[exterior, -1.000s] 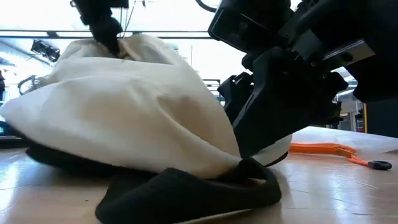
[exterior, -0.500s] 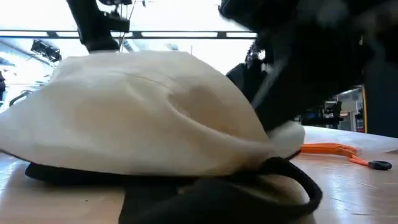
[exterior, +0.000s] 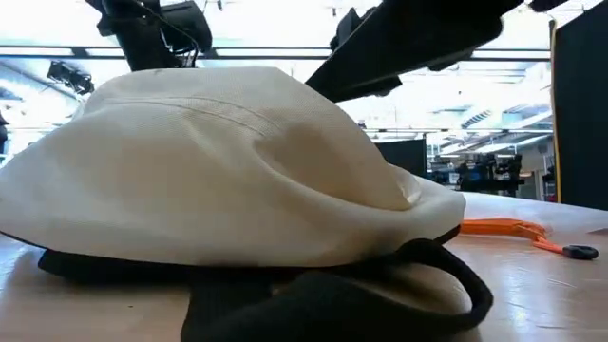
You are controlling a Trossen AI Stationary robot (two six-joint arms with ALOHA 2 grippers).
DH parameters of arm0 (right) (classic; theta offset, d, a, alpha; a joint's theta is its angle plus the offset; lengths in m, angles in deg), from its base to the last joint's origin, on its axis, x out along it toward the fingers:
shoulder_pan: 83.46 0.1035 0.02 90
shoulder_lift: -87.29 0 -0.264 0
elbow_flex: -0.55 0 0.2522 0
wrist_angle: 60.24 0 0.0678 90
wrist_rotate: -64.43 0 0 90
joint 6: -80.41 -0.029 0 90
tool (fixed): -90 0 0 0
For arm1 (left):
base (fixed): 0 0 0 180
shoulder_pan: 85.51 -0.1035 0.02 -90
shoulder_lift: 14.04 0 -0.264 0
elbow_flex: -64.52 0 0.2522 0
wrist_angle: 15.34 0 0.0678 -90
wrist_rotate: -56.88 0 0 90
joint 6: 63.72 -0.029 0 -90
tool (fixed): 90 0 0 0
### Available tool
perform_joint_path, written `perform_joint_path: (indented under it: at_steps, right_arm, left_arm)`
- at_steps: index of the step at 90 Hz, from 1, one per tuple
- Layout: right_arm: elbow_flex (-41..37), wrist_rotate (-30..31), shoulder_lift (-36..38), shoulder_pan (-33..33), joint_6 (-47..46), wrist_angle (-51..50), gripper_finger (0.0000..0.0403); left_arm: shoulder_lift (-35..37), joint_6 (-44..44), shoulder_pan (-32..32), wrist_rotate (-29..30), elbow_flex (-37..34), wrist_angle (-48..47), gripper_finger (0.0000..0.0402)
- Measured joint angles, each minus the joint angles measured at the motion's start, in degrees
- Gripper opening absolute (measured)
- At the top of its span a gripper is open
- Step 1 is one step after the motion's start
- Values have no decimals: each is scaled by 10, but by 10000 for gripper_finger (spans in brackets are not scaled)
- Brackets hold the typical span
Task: Unpack backpack
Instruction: Remove the pink cellphone from the white backpack
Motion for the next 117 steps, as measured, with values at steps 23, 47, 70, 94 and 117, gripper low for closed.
perform_joint_path:
  at_steps: [23,47,70,94,117]
  right_arm:
    - [0,3,0,-12,0,1,161]
    - [1,3,1,-12,0,2,164]
    - [1,3,1,-22,1,4,166]
    - [1,6,1,-28,2,4,170]
    - [1,65,1,-29,21,-8,169]
  left_arm:
    - [45,-22,-13,-11,83,-61,283]
    - [84,-16,8,-27,145,-126,283]
    - [103,-12,50,-69,151,-127,288]
    - [100,16,174,-160,143,-3,288]
    - [4,34,388,-71,62,188,263]
